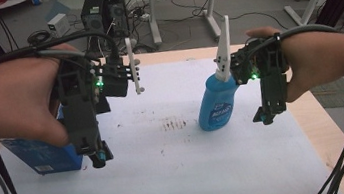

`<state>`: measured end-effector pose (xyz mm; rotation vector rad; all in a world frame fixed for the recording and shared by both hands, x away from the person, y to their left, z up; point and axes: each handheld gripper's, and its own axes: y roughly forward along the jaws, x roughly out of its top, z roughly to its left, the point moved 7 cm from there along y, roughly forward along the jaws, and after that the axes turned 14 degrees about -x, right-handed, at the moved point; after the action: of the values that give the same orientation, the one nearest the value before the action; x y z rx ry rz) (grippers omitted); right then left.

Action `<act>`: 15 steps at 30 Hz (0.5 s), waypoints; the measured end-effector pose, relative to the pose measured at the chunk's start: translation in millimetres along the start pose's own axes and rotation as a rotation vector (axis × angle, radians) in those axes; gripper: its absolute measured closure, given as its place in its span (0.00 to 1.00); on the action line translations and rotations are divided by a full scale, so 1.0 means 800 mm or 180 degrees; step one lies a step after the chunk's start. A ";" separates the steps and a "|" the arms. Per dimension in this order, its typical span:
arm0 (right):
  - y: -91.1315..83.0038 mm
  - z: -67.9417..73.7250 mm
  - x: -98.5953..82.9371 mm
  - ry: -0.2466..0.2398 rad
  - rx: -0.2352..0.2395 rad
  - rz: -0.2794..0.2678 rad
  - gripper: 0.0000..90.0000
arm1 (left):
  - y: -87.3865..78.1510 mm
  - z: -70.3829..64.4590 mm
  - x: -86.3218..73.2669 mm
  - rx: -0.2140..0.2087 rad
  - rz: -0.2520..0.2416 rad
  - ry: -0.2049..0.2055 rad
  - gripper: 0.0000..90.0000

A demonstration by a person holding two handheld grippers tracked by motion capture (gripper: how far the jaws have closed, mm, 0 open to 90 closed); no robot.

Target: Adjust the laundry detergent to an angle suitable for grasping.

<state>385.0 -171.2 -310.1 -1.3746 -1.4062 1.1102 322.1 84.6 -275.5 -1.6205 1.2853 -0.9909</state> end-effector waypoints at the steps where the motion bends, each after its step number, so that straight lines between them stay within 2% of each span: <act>1: 0.001 0.002 -0.005 0.0027 0.0005 0.0003 0.02 | 0.001 0.002 0.003 0.0007 -0.0025 -0.0004 0.03; 9: 0.011 0.017 -0.039 0.0185 0.0032 -0.0005 0.02 | 0.010 0.015 0.024 0.0024 -0.0217 -0.0053 0.03; 15: 0.021 0.025 -0.057 0.0273 0.0058 0.0028 0.02 | 0.009 0.027 0.046 0.0006 -0.0521 -0.0137 0.03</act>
<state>371.1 -217.5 -331.1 -1.4003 -1.3267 1.0547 345.9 50.2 -286.4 -1.7579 1.1369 -1.0490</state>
